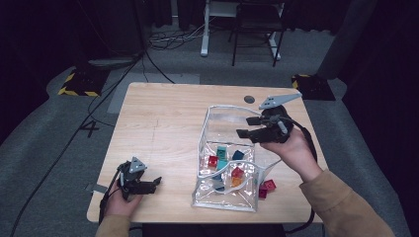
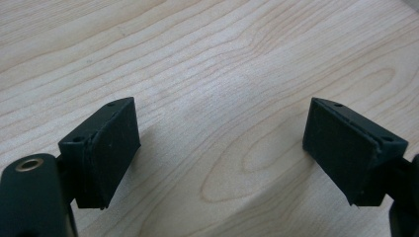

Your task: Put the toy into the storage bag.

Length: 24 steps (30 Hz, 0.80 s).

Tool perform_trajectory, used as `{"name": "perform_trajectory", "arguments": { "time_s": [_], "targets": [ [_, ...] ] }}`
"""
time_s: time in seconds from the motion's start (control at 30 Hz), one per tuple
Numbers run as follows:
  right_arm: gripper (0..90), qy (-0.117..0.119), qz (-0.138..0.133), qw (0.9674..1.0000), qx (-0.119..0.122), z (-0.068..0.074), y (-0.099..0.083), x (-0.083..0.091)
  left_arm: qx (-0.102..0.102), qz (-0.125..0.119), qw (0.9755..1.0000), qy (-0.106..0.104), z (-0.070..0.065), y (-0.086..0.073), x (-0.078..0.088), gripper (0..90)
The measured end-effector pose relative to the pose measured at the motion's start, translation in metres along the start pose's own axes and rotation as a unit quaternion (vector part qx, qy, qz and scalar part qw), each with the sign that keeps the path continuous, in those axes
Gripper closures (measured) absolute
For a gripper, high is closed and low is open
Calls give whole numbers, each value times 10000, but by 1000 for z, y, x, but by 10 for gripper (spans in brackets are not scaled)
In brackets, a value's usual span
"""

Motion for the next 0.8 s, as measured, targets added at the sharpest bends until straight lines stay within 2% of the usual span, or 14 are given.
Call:
{"name": "perform_trajectory", "arguments": {
  "time_s": [0.17, 0.2, 0.4, 0.73, 0.8],
  "targets": [
    [401, -113, -222, 9997, 32, 0, -10, 23, 1, 0, 10000, -2, 0, 0, 0, 145],
    [401, -113, -222, 9997, 32, 0, -10, 23, 1, 0, 10000, -2, 0, 0, 0, 145],
    [408, -250, -462, 9986, -38, -4, -26, 48, -10, 4, 10000, 6, 0, 0, 0, 145],
    [411, -551, -627, 9962, -238, -18, -47, 79, -12, -12, 10000, 3, 0, 0, 0, 144],
    [411, -572, -626, 9961, -259, -19, -49, 81, -21, -12, 10000, 2, 0, 0, 0, 144]
  ]
}}
Point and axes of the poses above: each handheld gripper's, and its own axes: x roughly backward along the jaws, y roughly out of its top, z roughly to its left, the point moved 2 cm from there along -x, roughly forward along the jaws, and after that the axes turned 3 degrees about z, right-handed, at the moved point
